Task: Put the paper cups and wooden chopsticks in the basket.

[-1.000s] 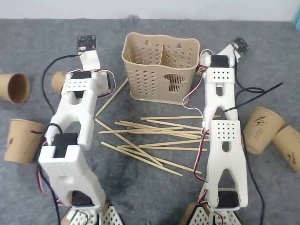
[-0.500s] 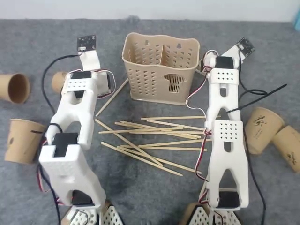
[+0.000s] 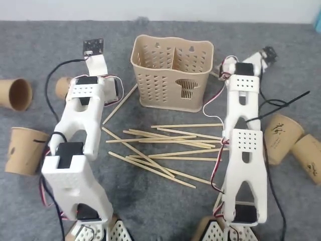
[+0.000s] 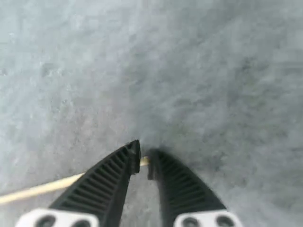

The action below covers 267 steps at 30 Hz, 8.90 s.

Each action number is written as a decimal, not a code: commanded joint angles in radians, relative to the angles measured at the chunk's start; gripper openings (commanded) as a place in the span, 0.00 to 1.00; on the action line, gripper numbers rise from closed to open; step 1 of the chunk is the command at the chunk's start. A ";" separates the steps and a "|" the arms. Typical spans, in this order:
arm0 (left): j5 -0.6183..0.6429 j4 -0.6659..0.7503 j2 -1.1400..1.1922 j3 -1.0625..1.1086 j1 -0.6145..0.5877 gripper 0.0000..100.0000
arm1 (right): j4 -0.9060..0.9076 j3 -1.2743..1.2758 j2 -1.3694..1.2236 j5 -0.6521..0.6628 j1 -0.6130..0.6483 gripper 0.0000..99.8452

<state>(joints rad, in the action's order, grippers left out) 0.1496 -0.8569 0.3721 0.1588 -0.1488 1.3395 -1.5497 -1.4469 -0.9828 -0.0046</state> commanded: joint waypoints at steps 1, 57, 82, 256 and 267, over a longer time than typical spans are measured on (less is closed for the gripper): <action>-0.026 -0.008 -0.018 -0.019 -0.006 0.02 | -0.027 0.008 0.004 -0.037 -0.044 0.02; -0.026 0.009 -0.018 -0.024 -0.003 0.02 | 0.455 1.020 1.017 0.480 -0.302 0.01; -0.029 0.009 -0.018 -0.024 -0.005 0.02 | 0.297 0.523 0.584 1.488 -0.122 0.34; -0.031 0.009 -0.018 -0.024 -0.006 0.02 | -0.252 2.209 1.937 1.272 -0.974 0.19; -0.031 0.008 -0.018 -0.022 -0.006 0.02 | -0.450 2.262 1.782 1.289 -0.993 0.19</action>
<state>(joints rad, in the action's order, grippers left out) 0.1281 -0.8569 0.3721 0.1588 -0.1488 0.9651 0.7181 0.3974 0.2984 -1.0081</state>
